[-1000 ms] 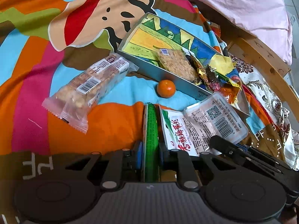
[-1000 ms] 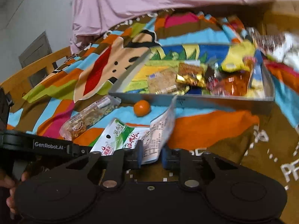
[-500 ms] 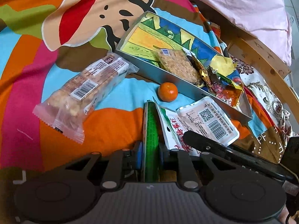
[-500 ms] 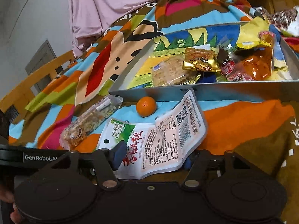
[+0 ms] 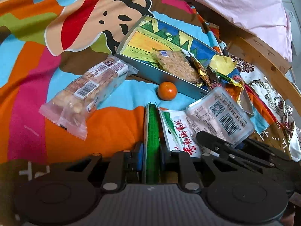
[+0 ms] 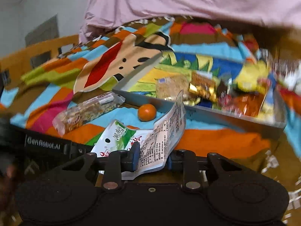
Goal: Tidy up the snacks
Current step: 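Carry the green stick to the tin with the left tool while the right tool carries the white packet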
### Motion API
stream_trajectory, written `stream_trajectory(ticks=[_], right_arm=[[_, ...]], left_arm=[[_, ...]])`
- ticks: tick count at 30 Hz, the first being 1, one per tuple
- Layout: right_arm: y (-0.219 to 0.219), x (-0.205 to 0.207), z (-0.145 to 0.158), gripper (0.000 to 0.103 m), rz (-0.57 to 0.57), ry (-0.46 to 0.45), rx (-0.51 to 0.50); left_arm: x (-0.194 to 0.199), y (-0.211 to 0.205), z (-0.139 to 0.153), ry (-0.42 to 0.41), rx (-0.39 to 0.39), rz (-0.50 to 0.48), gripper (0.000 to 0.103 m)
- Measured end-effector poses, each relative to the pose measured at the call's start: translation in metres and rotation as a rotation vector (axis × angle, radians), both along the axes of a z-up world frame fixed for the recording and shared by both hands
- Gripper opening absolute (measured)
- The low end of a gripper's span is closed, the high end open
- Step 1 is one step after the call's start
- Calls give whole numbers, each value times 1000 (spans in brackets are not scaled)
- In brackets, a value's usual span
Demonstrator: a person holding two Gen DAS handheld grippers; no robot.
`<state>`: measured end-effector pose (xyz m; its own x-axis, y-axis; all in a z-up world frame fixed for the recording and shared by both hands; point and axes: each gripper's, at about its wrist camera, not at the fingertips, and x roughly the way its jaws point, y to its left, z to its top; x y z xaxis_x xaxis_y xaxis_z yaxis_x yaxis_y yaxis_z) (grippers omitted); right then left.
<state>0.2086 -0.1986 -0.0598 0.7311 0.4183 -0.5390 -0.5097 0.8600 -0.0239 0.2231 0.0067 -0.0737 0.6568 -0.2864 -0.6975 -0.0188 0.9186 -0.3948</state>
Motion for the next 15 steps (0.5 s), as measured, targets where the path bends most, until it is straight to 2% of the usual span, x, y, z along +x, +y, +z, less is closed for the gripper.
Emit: stream_trajectory(ticks=[6, 15], right_arm=[[10, -26, 4, 25, 47, -139, -161], [7, -41, 12, 16, 46, -226, -173]], left_arm=[[-19, 1, 7, -13, -36, 43, 19], [-53, -1, 21, -44, -59, 78, 19]])
